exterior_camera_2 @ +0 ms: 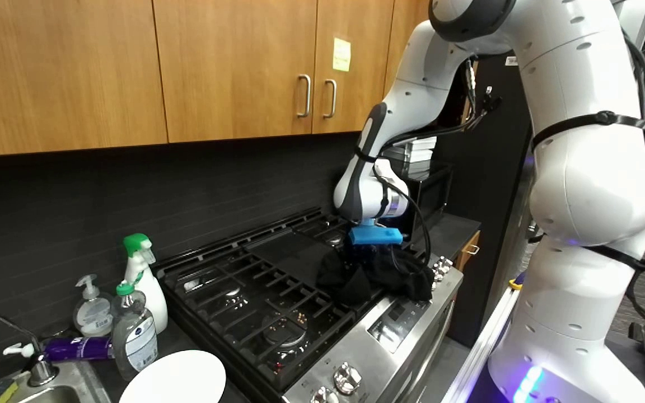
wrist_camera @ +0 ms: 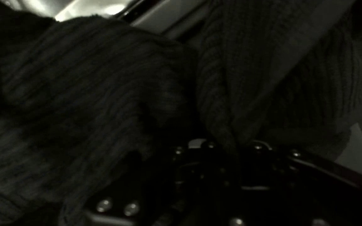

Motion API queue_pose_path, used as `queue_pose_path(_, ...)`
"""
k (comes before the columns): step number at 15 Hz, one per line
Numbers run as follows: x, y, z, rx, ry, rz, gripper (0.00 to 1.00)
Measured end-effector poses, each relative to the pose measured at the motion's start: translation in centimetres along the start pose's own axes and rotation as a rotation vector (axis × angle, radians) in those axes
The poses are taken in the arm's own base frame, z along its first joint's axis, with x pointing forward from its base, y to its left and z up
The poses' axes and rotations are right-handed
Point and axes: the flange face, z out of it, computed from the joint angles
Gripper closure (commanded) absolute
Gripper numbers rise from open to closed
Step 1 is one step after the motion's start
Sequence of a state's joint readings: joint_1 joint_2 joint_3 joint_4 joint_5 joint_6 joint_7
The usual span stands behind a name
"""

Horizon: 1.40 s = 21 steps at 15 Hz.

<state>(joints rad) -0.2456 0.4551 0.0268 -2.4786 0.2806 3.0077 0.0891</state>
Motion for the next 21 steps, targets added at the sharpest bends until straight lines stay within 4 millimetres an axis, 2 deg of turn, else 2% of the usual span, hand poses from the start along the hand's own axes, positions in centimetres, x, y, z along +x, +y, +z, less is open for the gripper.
queue_pose_path(1, -0.03, 0.02, -0.14, 0.002, 0.01, 0.014, 0.96)
queue_pose_path(2, 0.06, -0.03, -0.3, 0.005, 0.024, 0.023, 0.86)
queue_pose_path(11, 0.09, -0.07, -0.3, 0.006, 0.026, 0.023, 0.86)
queue_pose_path(12, 0.09, -0.07, -0.3, 0.006, 0.026, 0.023, 0.61)
queue_pose_path(13, 0.09, -0.07, -0.3, 0.006, 0.026, 0.023, 0.6)
queue_pose_path(15, 0.1, -0.08, -0.3, 0.006, 0.026, 0.022, 0.5)
queue_pose_path(21, 0.27, 0.35, -0.35, -0.012, 0.031, 0.005, 0.09)
